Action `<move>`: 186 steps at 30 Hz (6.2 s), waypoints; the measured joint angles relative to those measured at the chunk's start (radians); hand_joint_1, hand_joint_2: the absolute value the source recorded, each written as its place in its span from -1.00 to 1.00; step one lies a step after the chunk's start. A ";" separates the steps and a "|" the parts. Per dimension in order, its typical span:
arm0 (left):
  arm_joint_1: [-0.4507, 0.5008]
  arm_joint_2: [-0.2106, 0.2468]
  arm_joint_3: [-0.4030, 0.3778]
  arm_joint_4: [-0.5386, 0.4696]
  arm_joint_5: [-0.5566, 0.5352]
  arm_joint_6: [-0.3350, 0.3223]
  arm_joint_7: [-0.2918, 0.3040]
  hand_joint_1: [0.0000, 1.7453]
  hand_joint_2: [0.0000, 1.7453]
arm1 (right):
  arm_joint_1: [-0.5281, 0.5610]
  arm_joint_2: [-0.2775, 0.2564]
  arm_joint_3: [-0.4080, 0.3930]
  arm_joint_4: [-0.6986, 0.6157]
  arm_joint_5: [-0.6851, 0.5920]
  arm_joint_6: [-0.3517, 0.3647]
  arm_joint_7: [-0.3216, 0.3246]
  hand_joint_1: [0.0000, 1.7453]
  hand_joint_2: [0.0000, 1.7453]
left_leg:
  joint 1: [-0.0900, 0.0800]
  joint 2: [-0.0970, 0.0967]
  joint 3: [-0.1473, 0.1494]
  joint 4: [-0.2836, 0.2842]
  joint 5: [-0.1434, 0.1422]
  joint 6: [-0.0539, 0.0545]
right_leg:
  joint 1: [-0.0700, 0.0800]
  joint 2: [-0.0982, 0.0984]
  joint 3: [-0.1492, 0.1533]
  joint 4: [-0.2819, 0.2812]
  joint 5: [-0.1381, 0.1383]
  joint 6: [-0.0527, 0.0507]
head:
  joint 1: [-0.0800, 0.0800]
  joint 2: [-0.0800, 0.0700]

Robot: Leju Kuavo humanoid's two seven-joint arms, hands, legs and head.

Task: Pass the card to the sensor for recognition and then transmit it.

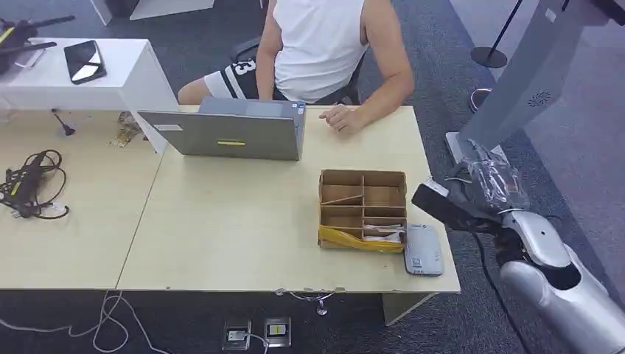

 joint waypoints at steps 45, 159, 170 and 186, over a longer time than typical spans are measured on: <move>-0.005 0.000 -0.026 0.002 0.021 0.000 -0.005 -1.00 1.00 | 0.290 0.052 -0.065 -0.002 0.061 0.017 -0.093 1.00 1.00 | 0.000 0.001 0.000 0.000 -0.001 0.000 | 0.000 0.000 0.000 0.000 0.000 0.000 | 0.000 0.000; -0.034 0.000 -0.215 0.002 -0.008 0.052 -0.017 -1.00 1.00 | -0.485 0.404 0.140 0.722 0.282 -0.196 -0.088 -0.74 1.00 | 0.002 -0.001 0.000 0.000 0.000 -0.001 | 0.002 0.000 0.001 0.001 0.000 0.000 | 0.000 0.000; -0.034 0.000 -0.218 0.002 -0.008 0.051 -0.017 -1.00 1.00 | -0.485 0.429 0.156 0.813 0.288 -0.218 -0.070 -1.00 1.00 | 0.002 -0.001 0.000 0.000 0.000 -0.001 | 0.002 0.000 0.001 0.001 0.000 0.000 | 0.000 0.000; -0.033 0.001 -0.223 0.002 0.021 0.051 -0.015 -1.00 1.00 | -0.409 0.422 0.086 0.577 -0.005 -0.433 -0.249 -1.00 1.00 | 0.002 0.002 0.001 0.000 -0.001 -0.001 | 0.002 0.004 0.001 0.001 0.000 0.000 | 0.000 0.000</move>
